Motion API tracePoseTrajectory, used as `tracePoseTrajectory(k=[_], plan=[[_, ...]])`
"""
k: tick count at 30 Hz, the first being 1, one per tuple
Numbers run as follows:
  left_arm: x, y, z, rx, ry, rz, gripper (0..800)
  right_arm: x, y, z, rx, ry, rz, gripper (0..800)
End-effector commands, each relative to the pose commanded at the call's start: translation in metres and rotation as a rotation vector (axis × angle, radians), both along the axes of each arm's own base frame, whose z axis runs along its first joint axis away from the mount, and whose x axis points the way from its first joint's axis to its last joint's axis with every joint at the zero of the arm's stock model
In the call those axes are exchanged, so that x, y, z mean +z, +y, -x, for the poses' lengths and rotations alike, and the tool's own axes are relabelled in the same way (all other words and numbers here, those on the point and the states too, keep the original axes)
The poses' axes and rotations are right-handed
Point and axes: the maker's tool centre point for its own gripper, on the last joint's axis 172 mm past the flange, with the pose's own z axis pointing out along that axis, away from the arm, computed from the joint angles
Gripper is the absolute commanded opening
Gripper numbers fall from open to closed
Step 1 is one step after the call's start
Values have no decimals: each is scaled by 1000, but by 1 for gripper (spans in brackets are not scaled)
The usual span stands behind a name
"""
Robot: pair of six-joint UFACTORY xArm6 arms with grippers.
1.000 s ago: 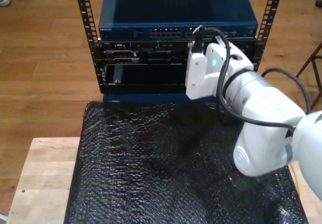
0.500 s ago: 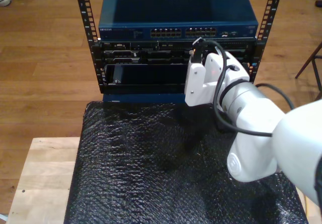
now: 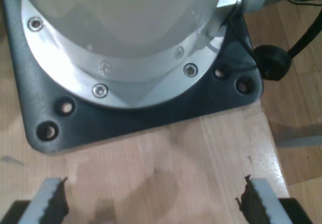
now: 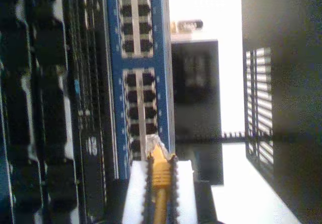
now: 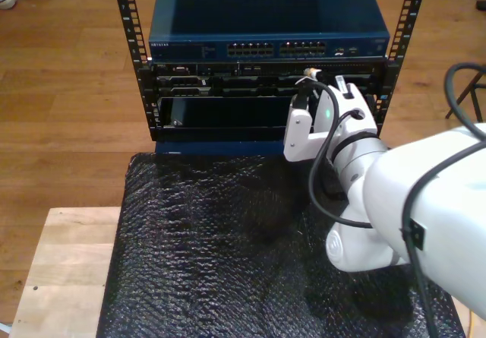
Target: Grab the cable and plug it in
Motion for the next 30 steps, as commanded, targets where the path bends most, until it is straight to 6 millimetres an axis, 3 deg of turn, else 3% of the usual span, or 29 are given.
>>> tracePoseTrajectory(k=[12, 30], plan=[[0, 0, 0, 0, 0, 0, 800, 8, -31, -5, -136, -67, 40, 0], [0, 0, 0, 0, 0, 0, 800, 1, -20, -19, -172, -147, 25, 0]])
